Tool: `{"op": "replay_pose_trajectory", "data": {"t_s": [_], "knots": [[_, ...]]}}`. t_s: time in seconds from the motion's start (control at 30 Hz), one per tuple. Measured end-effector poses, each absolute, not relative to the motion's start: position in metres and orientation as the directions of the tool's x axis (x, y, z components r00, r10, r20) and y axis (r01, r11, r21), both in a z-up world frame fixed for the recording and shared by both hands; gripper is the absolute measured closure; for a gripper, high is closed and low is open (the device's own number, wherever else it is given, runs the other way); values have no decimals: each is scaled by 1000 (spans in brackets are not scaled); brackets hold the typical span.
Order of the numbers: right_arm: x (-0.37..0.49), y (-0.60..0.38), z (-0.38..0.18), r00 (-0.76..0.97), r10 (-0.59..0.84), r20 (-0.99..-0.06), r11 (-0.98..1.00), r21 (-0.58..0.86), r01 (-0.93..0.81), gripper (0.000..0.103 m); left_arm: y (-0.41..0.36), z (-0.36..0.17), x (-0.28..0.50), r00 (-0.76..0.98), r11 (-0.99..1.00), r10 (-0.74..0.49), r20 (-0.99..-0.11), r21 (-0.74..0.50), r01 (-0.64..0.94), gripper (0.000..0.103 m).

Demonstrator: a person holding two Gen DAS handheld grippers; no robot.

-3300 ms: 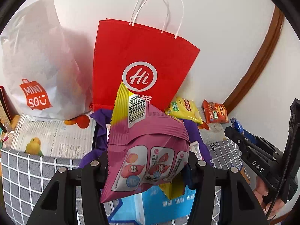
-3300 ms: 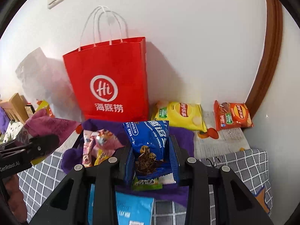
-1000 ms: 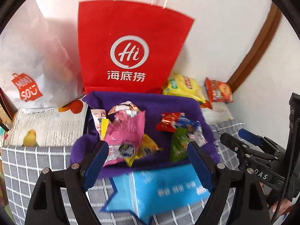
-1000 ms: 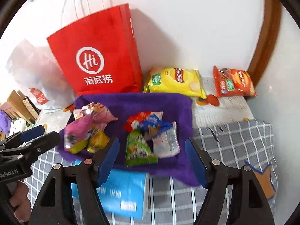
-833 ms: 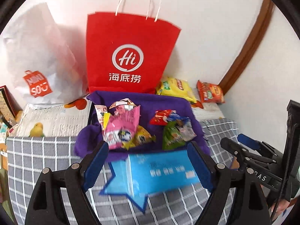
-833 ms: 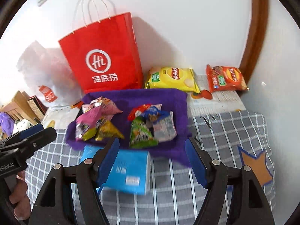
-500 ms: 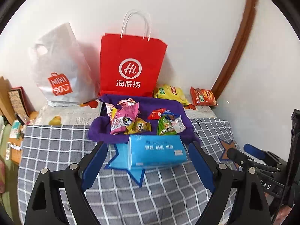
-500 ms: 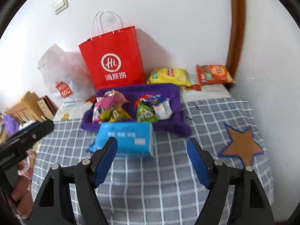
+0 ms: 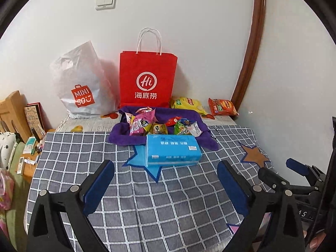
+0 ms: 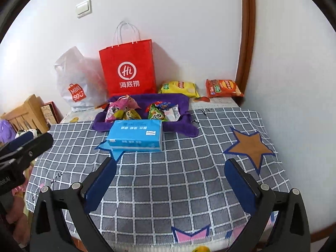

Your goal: Organize snacks

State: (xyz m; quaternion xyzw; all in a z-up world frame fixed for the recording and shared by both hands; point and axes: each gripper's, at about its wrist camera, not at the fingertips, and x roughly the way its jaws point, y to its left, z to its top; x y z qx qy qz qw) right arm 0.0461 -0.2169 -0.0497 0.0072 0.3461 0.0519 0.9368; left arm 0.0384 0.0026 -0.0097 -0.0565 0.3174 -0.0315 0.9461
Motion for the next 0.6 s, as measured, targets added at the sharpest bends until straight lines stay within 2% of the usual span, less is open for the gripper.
{"op": "replay_pose_trajectory", "data": {"t_s": [0.6], "knots": [[28,-216,-47,773,96,-627,995,55,-80,2,13,-15,21,799,994,-55,-599,-110,-13,4]]}}
